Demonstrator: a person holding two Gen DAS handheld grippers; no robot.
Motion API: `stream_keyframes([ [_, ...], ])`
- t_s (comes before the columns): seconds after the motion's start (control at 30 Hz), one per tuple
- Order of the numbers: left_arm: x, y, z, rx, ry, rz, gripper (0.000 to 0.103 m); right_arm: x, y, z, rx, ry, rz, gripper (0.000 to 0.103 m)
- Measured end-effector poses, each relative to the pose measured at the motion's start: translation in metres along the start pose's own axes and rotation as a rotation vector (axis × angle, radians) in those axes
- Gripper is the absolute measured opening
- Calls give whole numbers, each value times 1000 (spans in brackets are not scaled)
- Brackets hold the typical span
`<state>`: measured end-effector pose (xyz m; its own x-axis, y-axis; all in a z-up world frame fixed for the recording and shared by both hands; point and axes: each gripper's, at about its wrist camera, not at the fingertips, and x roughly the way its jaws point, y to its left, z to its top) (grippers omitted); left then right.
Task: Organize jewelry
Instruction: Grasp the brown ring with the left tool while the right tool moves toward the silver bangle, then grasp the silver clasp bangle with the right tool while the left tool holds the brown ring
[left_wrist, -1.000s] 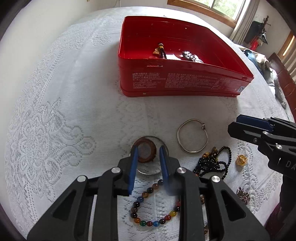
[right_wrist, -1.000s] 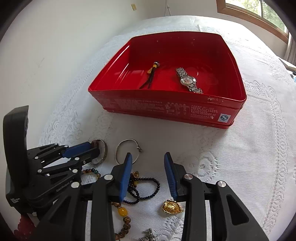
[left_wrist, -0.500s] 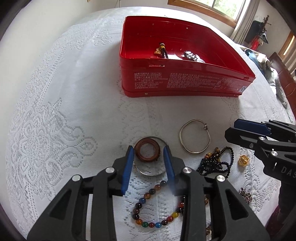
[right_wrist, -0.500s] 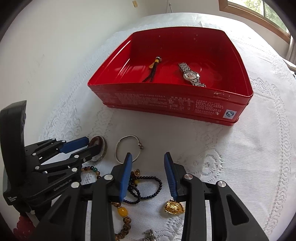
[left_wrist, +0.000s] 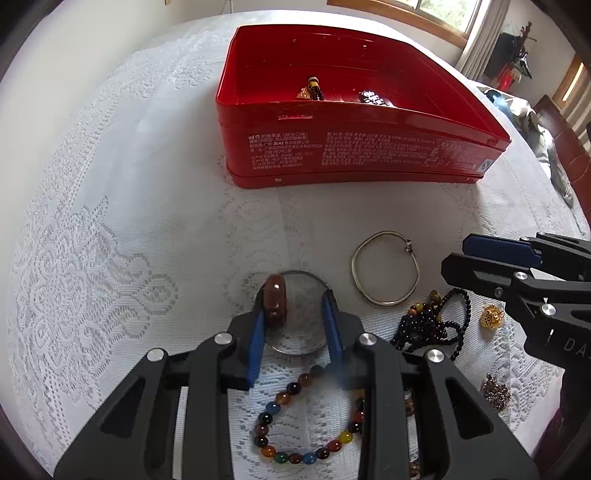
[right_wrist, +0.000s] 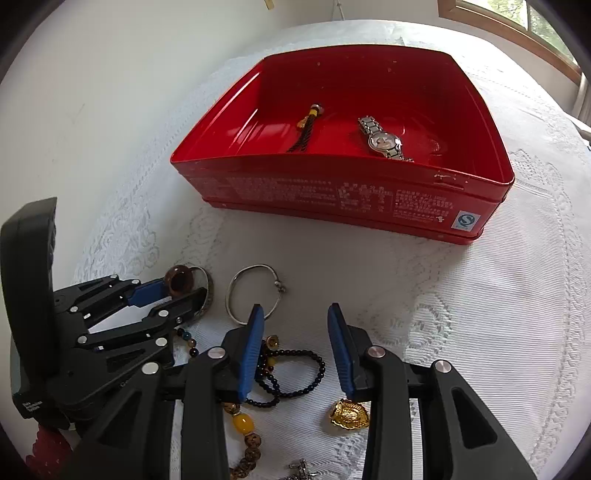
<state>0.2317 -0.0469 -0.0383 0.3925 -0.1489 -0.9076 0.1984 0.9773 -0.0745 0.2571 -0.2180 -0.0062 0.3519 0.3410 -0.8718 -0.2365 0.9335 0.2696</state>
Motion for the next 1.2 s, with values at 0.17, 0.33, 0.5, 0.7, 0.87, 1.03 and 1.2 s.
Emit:
stream_keyframes([
  [0.17, 1, 6, 1, -26, 3, -20, 14, 1, 0, 0, 2, 3, 1, 36],
  [0.33, -5, 14, 3, -58, -9, -51, 7, 2, 0, -1, -1, 2, 0, 36],
  [0.5, -21, 17, 3, -63, -51, -54, 7, 6, 3, -2, -2, 8, 15, 36],
  [0.7, -26, 23, 0, -81, -66, -15, 7, 16, 9, 3, 2, 23, -4, 36],
  [0.87, -17, 30, 4, -101, -51, 2, 7, 25, 19, 7, -9, 43, 0, 36],
  [1.03, -16, 34, 6, -104, -58, 8, 7, 34, 33, 7, -41, 47, -24, 46],
  [1.2, -17, 33, 7, -91, -72, 20, 7, 39, 44, 5, -77, 42, -44, 53],
])
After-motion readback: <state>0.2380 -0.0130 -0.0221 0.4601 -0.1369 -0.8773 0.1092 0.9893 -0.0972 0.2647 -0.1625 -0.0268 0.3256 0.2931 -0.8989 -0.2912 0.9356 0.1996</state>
